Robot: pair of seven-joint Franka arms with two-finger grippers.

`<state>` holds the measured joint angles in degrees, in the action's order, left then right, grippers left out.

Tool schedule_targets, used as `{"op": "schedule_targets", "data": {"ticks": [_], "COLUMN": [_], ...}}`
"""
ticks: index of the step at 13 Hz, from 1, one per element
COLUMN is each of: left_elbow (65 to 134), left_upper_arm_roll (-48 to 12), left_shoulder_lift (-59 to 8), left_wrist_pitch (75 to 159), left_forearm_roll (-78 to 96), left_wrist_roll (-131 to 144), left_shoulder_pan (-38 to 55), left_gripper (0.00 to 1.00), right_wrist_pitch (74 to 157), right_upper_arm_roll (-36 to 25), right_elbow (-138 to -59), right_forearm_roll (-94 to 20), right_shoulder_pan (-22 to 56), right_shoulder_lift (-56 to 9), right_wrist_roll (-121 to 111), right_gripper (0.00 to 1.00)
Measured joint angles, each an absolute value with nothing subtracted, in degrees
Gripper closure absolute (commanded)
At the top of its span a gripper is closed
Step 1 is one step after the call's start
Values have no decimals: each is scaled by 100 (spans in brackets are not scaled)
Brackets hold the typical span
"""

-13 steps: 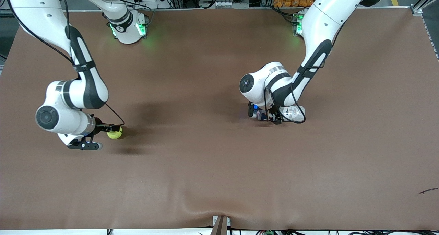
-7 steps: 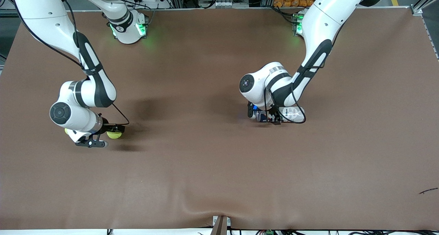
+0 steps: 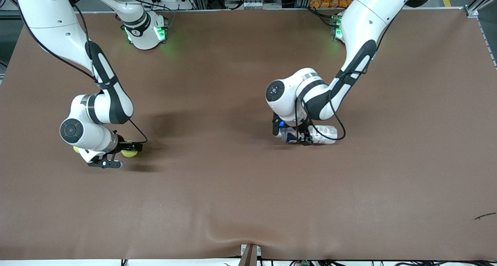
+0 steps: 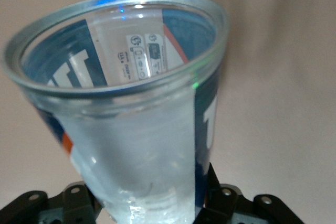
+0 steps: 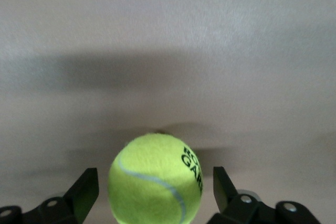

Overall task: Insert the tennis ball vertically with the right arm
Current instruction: 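Stand the can upright with the left gripper while the right gripper lifts the ball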

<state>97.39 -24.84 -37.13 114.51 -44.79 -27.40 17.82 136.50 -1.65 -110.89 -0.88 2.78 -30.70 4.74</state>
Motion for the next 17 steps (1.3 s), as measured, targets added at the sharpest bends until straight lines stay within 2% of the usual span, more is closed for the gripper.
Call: {"op": "schedule_targets", "data": {"ticks": [1, 4, 9, 13, 17], "left_elbow": [9543, 9122, 8928, 8460, 8390], "left_upper_arm_roll": [-2489, -2492, -2475, -2432, -2428], "left_shoulder_lift": [-3712, -3710, -3766, -4012, -4079], "left_wrist_pitch": [11605, 12257, 13678, 14729, 15593], "left_forearm_roll": [-4474, -4429, -4328, -4287, -4084], "left_wrist_roll": [-2615, -2076, -786, 118, 1274], "left_shoulder_pan": [1856, 1933, 1926, 1867, 1832], "left_gripper": [28, 28, 28, 28, 28], "right_wrist_pitch": [13645, 13596, 13496, 13210, 12688], "right_upper_arm_roll": [-165, -168, -168, -169, -169], "right_elbow": [-11038, -10977, -10951, -10803, -10332], "right_forearm_roll": [-88, -97, -96, -95, -95], "right_shoulder_pan": [272, 193, 168, 166, 154], "right_shoulder_lift": [-3080, -3113, -3120, -3122, -3121], "right_wrist_roll": [475, 476, 476, 476, 476], "right_gripper": [60, 61, 61, 66, 71]}}
